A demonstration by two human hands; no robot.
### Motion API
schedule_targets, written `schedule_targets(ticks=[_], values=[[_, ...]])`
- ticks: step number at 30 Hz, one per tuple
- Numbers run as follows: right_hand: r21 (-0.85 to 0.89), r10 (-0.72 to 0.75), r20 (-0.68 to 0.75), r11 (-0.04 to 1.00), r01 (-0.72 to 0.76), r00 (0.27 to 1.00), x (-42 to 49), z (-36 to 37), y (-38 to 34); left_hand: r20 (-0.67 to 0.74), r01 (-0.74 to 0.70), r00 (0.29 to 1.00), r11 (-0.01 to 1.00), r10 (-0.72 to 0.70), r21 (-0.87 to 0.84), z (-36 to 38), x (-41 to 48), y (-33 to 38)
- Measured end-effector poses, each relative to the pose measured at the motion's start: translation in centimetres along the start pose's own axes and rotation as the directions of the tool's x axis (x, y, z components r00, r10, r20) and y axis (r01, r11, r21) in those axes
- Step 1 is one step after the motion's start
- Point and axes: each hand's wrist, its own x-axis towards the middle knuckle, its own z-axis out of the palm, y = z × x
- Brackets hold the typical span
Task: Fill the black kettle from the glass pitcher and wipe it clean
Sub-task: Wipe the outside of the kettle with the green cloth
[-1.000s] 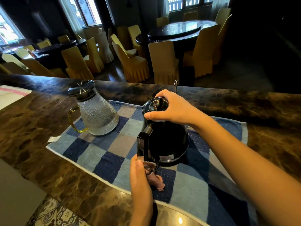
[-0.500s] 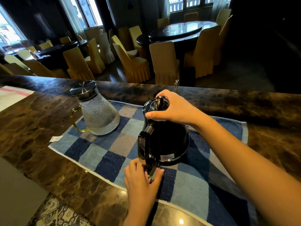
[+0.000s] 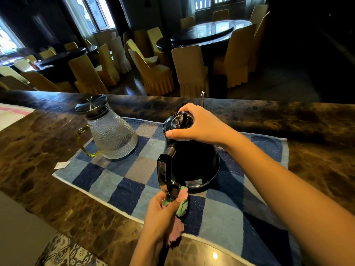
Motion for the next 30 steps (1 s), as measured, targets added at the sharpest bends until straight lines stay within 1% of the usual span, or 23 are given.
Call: schedule_targets(ticks=[2,4,8,10,13,14,16,18,19,20,22,24,25,27,28,29,30], values=[[0.002,0.002,0.001,1.000,-0.002,1.000,0.0,0.0,0.0,0.066,0.042,0.997,0.998,-0.038,-0.048,-0.2,-0.1,0.4],[0.002,0.002,0.002,1.000,-0.002,1.000,0.0,0.0,0.1,0.104,0.032,0.994,0.998,-0.027,-0.054,-0.7,-0.1,0.4],[0.009,-0.001,0.000,1.000,0.001,1.000,0.0,0.1,0.1,0.130,-0.013,0.991,0.998,0.022,-0.066,-1.0,-0.5,0.6],[0.007,-0.004,0.002,1.000,0.004,1.000,0.0,0.0,0.1,0.114,-0.035,0.993,0.999,0.037,-0.024,-1.4,-0.9,0.9],[0.004,-0.010,0.001,1.000,0.010,1.000,0.1,0.1,0.1,0.061,-0.095,0.994,0.985,0.087,0.142,-2.8,-1.3,1.7],[0.002,-0.009,-0.002,1.000,0.009,1.000,0.1,0.1,0.1,0.022,-0.101,0.995,0.984,0.099,0.145,-3.2,-1.3,2.0],[0.002,-0.008,-0.009,1.000,0.008,1.000,0.1,0.2,0.1,-0.120,-0.135,0.983,0.989,0.142,0.059,-3.5,-1.3,3.0],[0.001,-0.009,-0.013,1.000,0.009,1.000,0.0,0.2,0.1,-0.281,-0.232,0.933,0.973,0.224,0.005,-2.8,-1.3,4.2],[0.003,-0.008,-0.013,1.000,0.008,1.000,0.0,0.2,0.1,-0.322,-0.288,0.904,0.957,0.281,0.030,-2.0,-1.4,4.8],[0.002,-0.007,-0.015,1.000,0.008,1.000,0.0,0.2,0.1,-0.326,-0.337,0.881,0.938,0.343,0.078,-0.9,-1.5,5.2],[0.000,0.000,-0.022,1.000,0.000,1.000,0.1,0.3,0.2,-0.253,-0.418,0.853,0.888,0.457,0.194,1.5,-1.8,5.6],[-0.005,0.008,-0.022,1.000,-0.008,1.000,0.1,0.4,0.3,-0.205,-0.469,0.831,0.850,0.517,0.241,3.2,-2.4,5.0],[-0.003,0.010,-0.022,1.000,-0.010,1.000,0.1,0.4,0.3,-0.212,-0.480,0.832,0.856,0.513,0.191,3.4,-2.4,4.5],[0.008,0.011,-0.022,1.000,-0.011,1.000,0.0,0.4,0.3,-0.303,-0.467,0.838,0.884,0.454,0.035,3.1,-2.8,3.8],[0.012,0.007,-0.025,1.000,-0.007,1.000,0.0,0.4,0.3,-0.359,-0.483,0.816,0.875,0.454,0.007,2.9,-3.1,3.7],[0.014,0.002,-0.028,1.000,-0.001,1.000,0.0,0.4,0.2,-0.394,-0.520,0.781,0.854,0.485,0.020,2.8,-3.3,3.8],[0.016,-0.001,-0.028,1.000,0.002,1.000,-0.1,0.4,0.2,-0.396,-0.563,0.744,0.824,0.538,0.062,2.8,-3.4,4.2]])
